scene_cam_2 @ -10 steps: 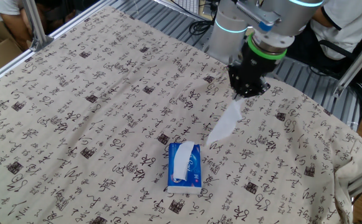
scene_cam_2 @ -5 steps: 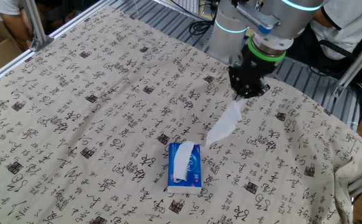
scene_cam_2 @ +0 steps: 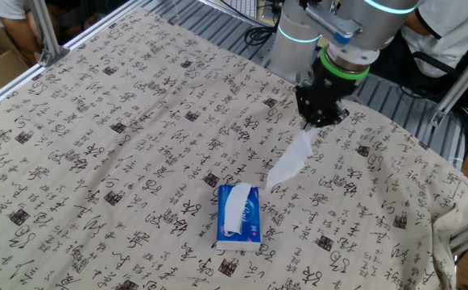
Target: Pull out a napkin
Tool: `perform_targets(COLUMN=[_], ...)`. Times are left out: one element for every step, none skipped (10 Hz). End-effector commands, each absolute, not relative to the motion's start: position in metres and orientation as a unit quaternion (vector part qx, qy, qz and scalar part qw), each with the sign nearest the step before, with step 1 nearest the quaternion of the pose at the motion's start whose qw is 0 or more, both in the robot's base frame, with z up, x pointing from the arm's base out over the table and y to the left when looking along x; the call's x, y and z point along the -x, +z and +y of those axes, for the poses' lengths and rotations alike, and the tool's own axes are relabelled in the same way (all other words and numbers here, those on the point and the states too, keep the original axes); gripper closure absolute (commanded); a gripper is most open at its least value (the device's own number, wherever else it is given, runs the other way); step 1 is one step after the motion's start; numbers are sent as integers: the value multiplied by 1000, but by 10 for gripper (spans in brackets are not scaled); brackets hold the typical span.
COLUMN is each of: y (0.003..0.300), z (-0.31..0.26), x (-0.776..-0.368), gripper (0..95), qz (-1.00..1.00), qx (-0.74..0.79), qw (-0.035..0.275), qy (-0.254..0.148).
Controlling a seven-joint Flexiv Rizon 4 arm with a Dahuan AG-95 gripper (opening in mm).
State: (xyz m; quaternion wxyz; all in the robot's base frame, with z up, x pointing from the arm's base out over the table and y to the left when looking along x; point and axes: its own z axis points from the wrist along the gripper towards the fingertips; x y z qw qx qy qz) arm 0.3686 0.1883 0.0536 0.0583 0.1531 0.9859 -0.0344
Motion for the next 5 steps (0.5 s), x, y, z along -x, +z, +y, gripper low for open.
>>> perform_targets(y=[53, 53, 53, 53, 54], z=[188, 188, 189, 189, 191], x=[-369, -369, -370, -372, -374], gripper=[950, 950, 950, 950, 760], qz=[985, 985, 983, 982, 981], qx=[-158, -161, -170, -177, -185], qw=[59, 57, 51, 46, 46], qy=[-34, -34, -35, -42, -44])
